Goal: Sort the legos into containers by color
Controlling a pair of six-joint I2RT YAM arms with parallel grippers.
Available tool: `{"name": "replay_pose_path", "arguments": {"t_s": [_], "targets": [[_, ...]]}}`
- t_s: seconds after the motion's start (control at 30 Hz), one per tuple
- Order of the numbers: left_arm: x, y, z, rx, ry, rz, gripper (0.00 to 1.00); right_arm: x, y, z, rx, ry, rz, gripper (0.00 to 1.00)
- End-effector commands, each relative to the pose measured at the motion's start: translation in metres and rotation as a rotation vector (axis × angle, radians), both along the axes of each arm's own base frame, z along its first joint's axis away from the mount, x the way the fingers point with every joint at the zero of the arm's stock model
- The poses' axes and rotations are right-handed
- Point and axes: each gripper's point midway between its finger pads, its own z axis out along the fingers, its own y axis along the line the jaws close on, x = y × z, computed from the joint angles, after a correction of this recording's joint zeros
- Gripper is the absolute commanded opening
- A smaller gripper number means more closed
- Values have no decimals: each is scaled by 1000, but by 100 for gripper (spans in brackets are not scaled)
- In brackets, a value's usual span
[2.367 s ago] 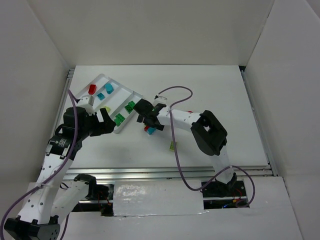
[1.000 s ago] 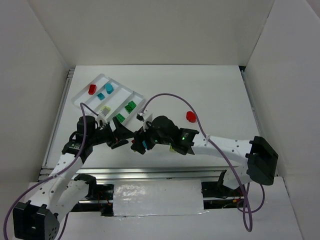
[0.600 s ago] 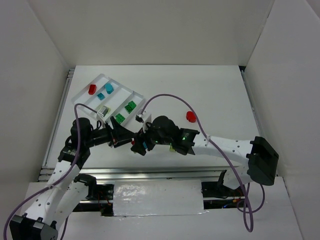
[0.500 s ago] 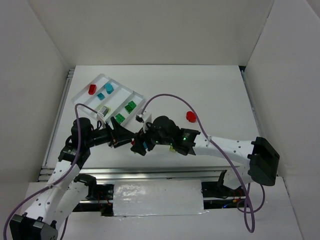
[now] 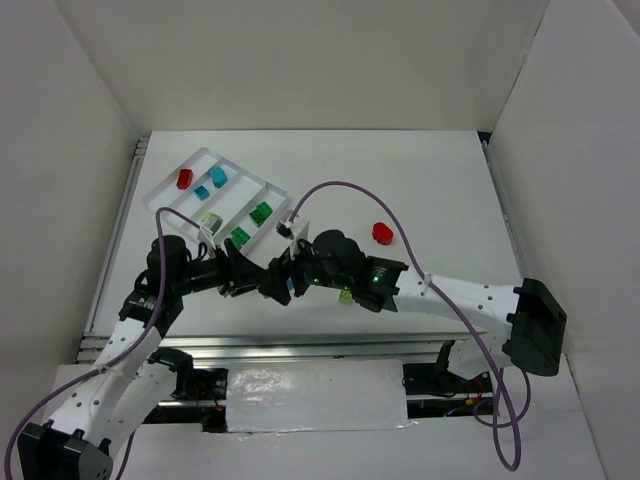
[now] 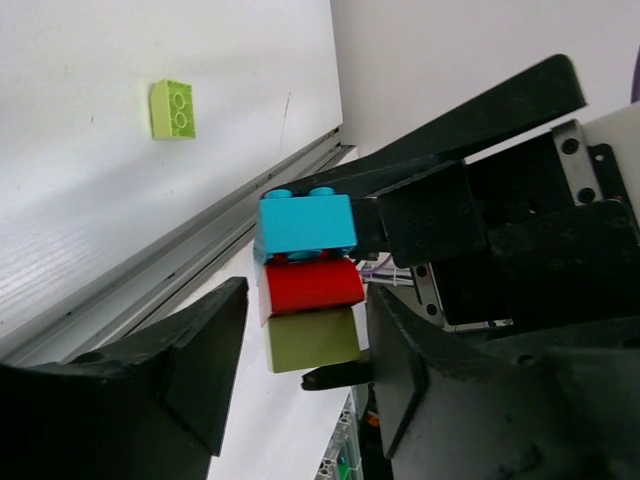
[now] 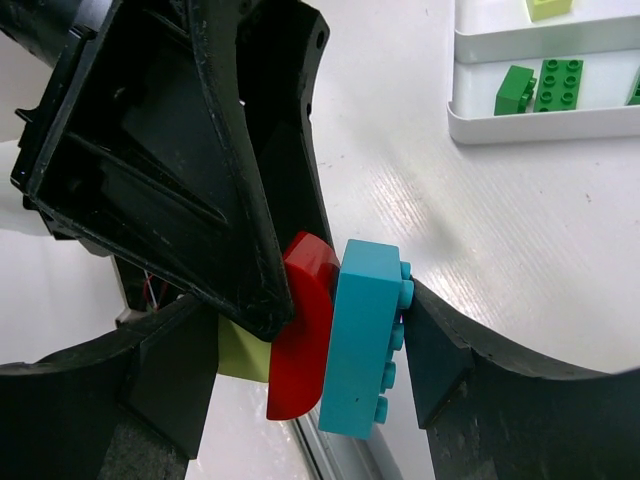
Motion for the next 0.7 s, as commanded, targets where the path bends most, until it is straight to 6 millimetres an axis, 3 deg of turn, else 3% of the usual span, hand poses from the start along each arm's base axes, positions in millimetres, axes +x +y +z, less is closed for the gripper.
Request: {"name": "replay_pose_path", "arguments": {"t_s": [0.0,0.1,0.13,0.23,0.3,0.33,0.37,0.4,0.43,0.47,0.53,0.57,0.67], "targets": [[-12,-8,22,-60,-78,-72,62,18,9,39,105,-60,-74,0],[-16,-12,36,-110,-135,-109,54,21,16,36,100,-51,-74,0],[-17,-13,39,-122,-137,-113,45,21,20,46,119,-56,-65,0],[-20,-15,44,-142,-171,-136,25,22,25,48,127,-49,-60,1],[-22,-16,46,-147,-196,-151,20,20,26,50,132,-49,-56,4],[-23,-16,47,-146,-209,-165,13,19,25,52,138,-52,-49,8],[-23,-16,47,-144,-216,-168,7,17,25,54,144,-52,-39,27],[-23,-16,48,-139,-232,-170,1,14,22,56,151,-56,-28,40],[-22,-16,48,-135,-242,-168,0,11,23,53,150,-51,-15,46],[-22,-16,49,-133,-249,-168,0,7,22,59,171,-52,3,65],[-21,-16,54,-133,-281,-164,0,1,17,59,186,-35,14,91],[-21,-15,56,-137,-297,-162,0,-2,17,59,192,-25,33,100],[-19,-15,63,-146,-342,-153,0,-6,10,56,185,9,55,100]]}}
